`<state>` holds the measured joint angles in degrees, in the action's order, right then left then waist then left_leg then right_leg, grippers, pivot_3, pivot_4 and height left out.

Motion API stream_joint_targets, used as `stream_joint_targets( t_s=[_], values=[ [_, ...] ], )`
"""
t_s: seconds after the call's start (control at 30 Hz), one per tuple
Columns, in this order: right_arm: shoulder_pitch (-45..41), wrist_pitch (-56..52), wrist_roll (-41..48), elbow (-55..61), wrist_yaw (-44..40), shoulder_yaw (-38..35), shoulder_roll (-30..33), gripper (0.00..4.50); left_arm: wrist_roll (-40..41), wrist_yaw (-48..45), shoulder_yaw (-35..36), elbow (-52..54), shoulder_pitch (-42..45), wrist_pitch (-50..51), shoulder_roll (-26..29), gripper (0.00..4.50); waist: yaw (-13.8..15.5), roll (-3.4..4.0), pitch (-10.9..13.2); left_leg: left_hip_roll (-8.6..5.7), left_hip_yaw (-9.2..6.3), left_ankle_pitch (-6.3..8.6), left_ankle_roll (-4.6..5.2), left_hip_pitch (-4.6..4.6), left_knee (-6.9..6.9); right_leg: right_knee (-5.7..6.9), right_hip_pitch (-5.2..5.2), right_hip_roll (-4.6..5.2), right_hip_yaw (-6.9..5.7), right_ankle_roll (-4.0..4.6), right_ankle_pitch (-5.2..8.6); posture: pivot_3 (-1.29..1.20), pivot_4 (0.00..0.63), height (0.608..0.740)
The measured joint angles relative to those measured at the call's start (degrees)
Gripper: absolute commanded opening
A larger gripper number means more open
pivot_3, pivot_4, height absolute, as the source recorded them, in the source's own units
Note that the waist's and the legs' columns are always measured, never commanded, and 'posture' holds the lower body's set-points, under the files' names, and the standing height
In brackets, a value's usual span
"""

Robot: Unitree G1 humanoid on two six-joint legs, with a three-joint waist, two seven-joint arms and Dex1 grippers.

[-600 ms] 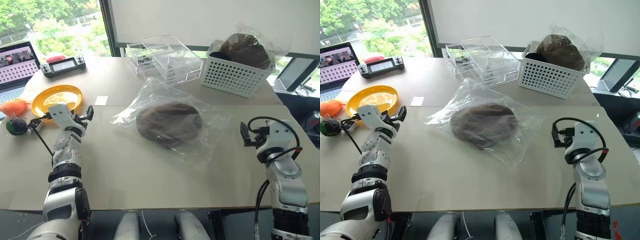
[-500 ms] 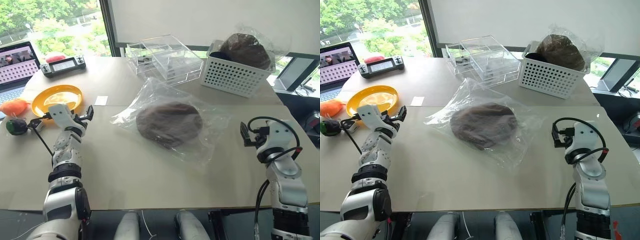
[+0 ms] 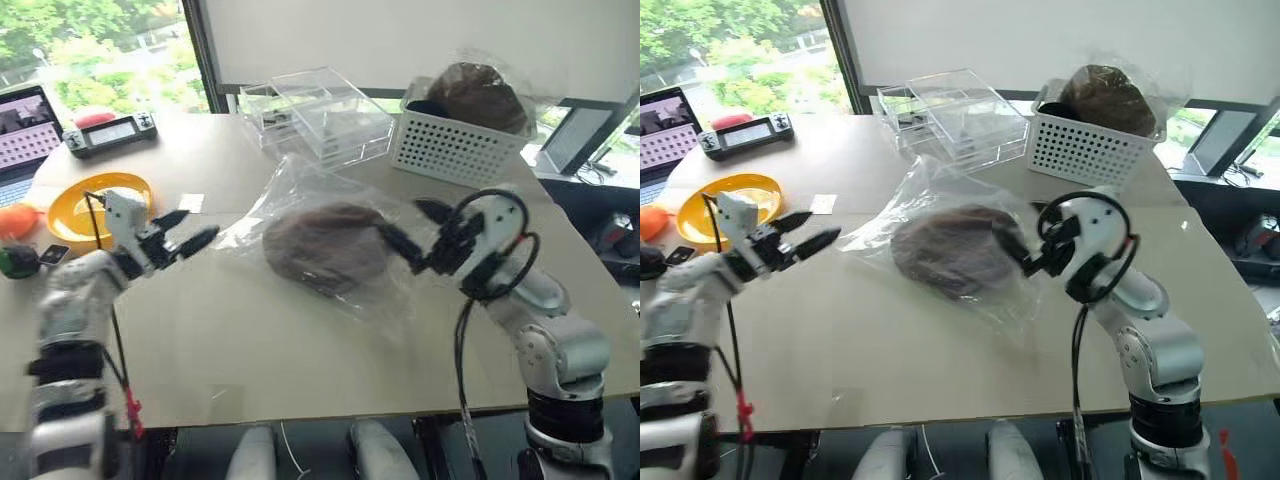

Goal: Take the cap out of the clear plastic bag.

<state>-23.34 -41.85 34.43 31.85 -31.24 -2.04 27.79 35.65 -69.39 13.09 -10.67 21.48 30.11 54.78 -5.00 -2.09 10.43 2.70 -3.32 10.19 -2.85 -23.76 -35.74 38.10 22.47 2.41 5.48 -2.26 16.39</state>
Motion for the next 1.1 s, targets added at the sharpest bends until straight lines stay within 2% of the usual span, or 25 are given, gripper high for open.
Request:
stream_joint_targets(
  t_s=[0.03, 0.1, 0.23, 0.33, 0.5, 0.67, 0.83, 1.03, 1.1],
  values=[
    [-0.69, -0.91, 0.66, -0.22, -1.53, 1.58, 0.39, 4.5, 2.48, -4.21, 1.24, 1.96, -0.45, 3.08, 3.49, 4.39, 0.03, 0.03, 0.02, 0.0, 0.0, 0.0, 0.0, 0.02, -0.01, -0.01, -0.01, 0.01, -0.01, 0.0, 0.01, 0.0, 0.15, 0.735],
    [-2.77, -1.51, 0.57, -1.72, -3.34, 5.02, 0.38, 4.5, 4.01, -6.06, 3.36, 2.41, 1.44, 5.53, 6.87, 4.39, 1.19, 0.17, 0.11, 0.01, 0.02, 0.0, 0.01, 0.12, -0.06, -0.01, -0.09, 0.03, -0.08, -0.35, 0.26, 0.0, 0.15, 0.735],
    [-7.08, -0.82, -1.58, -5.66, -4.91, 10.68, -1.97, 4.5, 2.28, -6.57, 4.75, 2.38, 0.37, 4.51, 9.27, 4.39, 1.56, 0.2, 0.12, 0.07, 0.19, -0.01, 0.01, 0.16, -0.06, -0.02, -0.09, 0.03, -0.04, -0.32, 0.31, 0.0, 0.15, 0.735],
    [-11.79, 2.02, -8.3, -12.13, -4.93, 18.75, -5.38, 4.5, 0.32, -4.79, 4.82, 2.43, -4.33, 2.69, 6.3, 4.39, 1.06, 0.2, 0.12, 0.13, 0.21, -0.01, 0.01, -0.13, -0.02, 0.14, 0.35, -0.01, -0.02, 0.01, 0.17, 0.0, 0.15, 0.735],
    [-18.94, 7.85, -17.12, -27.33, -3.84, 27.26, -16.57, 4.5, 0.2, -0.89, 7.11, 2.08, -9.57, 2.43, 1.62, 4.39, 0.84, 0.11, 0.09, 0.14, 0.23, -0.05, -0.05, -0.99, -0.13, 0.95, 1.64, -0.06, -0.03, 0.21, 0.08, 0.0, 0.15, 0.735],
    [-24.95, 15.95, -26.99, -45.97, -3.1, 35.32, -25.78, 4.5, 1.12, 2.39, 11.39, 5.87, -14.86, 2.85, -1.0, 4.39, 0.92, 0.06, 0.07, 0.15, 0.21, -0.14, -0.2, -1.0, -0.16, 1.03, 1.66, -0.05, -0.07, 0.28, 0.04, 0.0, 0.15, 0.735],
    [-30.19, 23.37, -34.12, -64.07, 3.63, 35.05, -33.07, 4.5, 2.73, 3.53, 13.55, 9.3, -17.02, 3.96, -1.16, 4.39, 1.17, -0.06, 0.0, 0.15, 0.17, -0.19, -0.28, -0.99, -0.14, 1.03, 1.64, -0.05, -0.13, 0.28, 0.04, 0.0, 0.15, 0.735],
    [-39.72, 33.48, -37.74, -83.52, 14.08, 27.52, -34.31, 4.5, 4.24, 3.94, 14.98, 12.99, -17.79, 5.44, -1.14, 4.39, 0.82, -0.08, -0.01, 0.17, 0.17, -0.19, -0.29, -0.93, -0.02, 1.05, 1.68, -0.04, -0.13, 0.31, 0.02, 0.0, 0.15, 0.735],
    [-41.0, 35.51, -38.47, -86.25, 15.16, 26.43, -34.57, 4.5, 4.38, 4.07, 14.98, 13.41, -17.78, 5.53, -1.14, 4.39, 0.61, -0.09, -0.02, 0.17, 0.19, -0.19, -0.29, -0.9, -0.01, 1.04, 1.67, -0.04, -0.13, 0.32, 0.02, 0.0, 0.15, 0.735]
  ],
)
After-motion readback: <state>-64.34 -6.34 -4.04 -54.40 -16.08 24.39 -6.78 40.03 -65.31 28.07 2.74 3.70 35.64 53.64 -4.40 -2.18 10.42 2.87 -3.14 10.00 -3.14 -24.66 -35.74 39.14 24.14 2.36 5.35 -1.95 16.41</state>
